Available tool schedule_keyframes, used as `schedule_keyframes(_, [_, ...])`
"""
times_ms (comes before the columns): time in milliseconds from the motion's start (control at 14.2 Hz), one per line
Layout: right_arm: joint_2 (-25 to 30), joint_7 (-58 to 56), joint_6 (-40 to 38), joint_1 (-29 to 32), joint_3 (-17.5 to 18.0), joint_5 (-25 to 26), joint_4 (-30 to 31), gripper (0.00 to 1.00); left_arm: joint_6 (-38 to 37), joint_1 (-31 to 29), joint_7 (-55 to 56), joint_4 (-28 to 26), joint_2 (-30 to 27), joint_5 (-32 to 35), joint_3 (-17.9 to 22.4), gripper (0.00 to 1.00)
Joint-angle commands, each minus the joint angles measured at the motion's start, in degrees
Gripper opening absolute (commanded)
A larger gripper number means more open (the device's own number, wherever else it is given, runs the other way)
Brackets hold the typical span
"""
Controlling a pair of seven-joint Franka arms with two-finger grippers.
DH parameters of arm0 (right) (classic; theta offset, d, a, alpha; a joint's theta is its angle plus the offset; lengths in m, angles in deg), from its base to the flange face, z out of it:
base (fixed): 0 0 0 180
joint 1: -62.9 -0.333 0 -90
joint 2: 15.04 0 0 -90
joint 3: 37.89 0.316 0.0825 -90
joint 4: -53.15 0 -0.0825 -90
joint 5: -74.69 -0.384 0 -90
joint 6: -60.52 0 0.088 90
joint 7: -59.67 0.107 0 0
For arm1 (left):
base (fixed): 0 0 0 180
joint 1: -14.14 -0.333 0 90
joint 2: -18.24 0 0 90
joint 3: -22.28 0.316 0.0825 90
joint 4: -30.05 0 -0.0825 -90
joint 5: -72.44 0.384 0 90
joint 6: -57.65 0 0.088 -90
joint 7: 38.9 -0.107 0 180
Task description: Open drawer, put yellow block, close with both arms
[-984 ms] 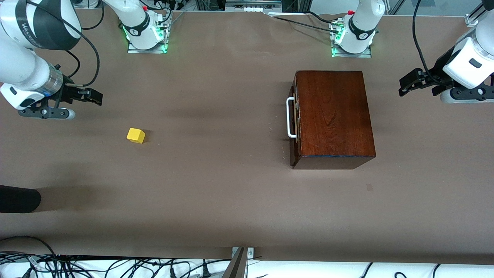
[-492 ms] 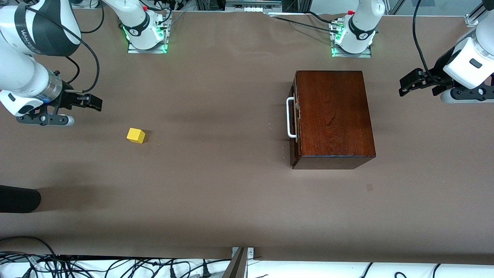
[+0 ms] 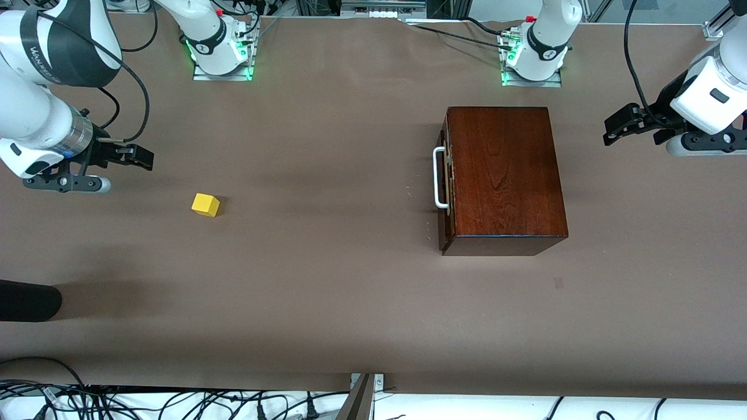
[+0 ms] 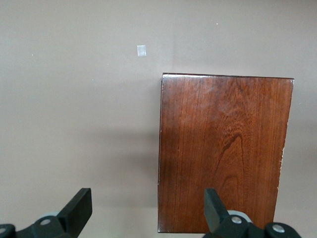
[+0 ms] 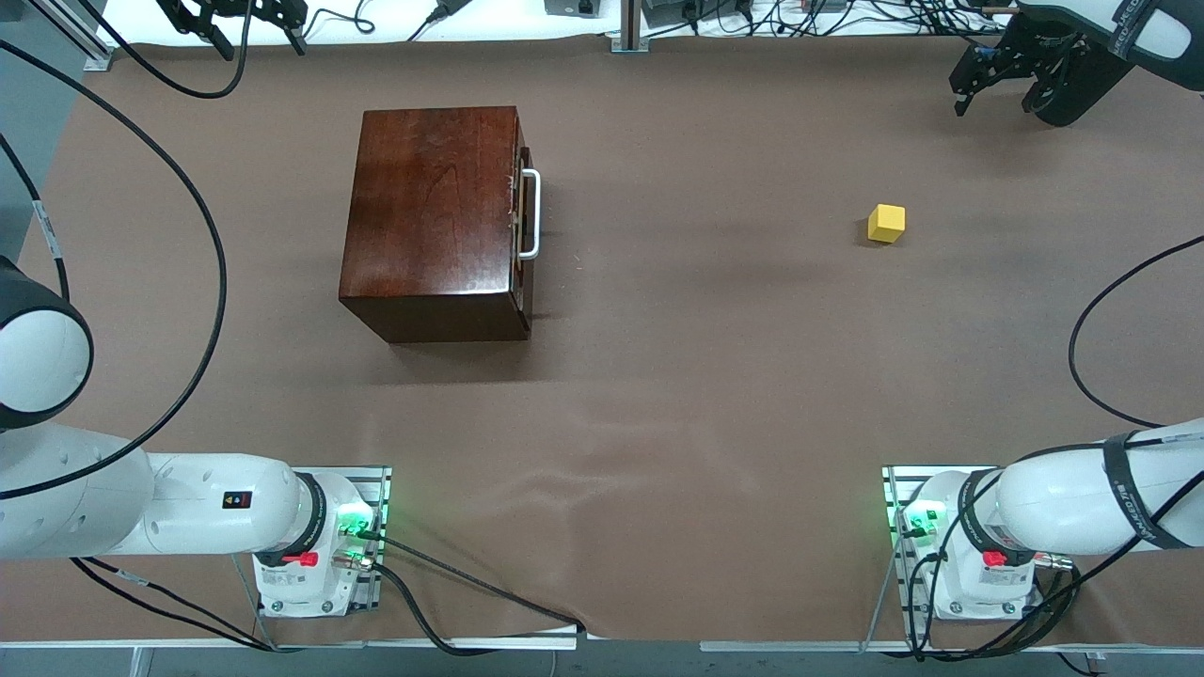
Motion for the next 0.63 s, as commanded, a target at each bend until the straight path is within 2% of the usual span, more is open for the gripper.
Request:
schedule_keyframes(0, [-0.45, -0.65, -0.92, -0.09, -0.08, -0.62, -1.24, 1.00, 0.18, -0.28, -0.49, 0.45, 0.19, -0.18, -0.04, 1.00])
schedule_keyframes(562, [-1.33, -0.65, -0.84, 0.00, -0.08, -0.62, -1.33, 1.00, 0.18, -0.28, -0.75, 0.37, 0.37, -0.18, -0.04, 1.00])
